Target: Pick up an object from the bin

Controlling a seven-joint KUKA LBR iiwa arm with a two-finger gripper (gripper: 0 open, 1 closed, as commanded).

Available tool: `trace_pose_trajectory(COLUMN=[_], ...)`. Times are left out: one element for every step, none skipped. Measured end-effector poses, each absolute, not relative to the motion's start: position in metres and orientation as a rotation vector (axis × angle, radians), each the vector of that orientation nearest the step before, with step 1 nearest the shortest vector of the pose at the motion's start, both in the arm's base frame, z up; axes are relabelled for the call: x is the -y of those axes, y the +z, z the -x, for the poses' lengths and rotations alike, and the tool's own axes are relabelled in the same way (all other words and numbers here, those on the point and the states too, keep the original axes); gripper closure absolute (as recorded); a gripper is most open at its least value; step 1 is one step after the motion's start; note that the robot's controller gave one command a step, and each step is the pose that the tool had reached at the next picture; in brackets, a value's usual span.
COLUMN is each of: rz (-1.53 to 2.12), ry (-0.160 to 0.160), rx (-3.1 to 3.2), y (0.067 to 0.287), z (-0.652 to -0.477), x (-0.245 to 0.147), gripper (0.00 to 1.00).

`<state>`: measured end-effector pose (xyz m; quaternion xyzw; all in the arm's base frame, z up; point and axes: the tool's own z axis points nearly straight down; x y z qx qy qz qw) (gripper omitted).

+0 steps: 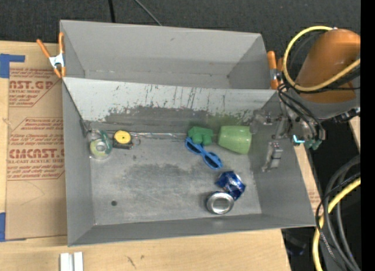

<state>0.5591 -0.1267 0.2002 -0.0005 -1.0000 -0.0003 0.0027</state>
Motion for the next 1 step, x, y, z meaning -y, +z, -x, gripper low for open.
trace_pose_trajectory(rz=[-0.536], ry=[-0.002], rx=[3.097], y=[0.0677], z=[-0.4945], x=[0.0848], gripper=[0.0])
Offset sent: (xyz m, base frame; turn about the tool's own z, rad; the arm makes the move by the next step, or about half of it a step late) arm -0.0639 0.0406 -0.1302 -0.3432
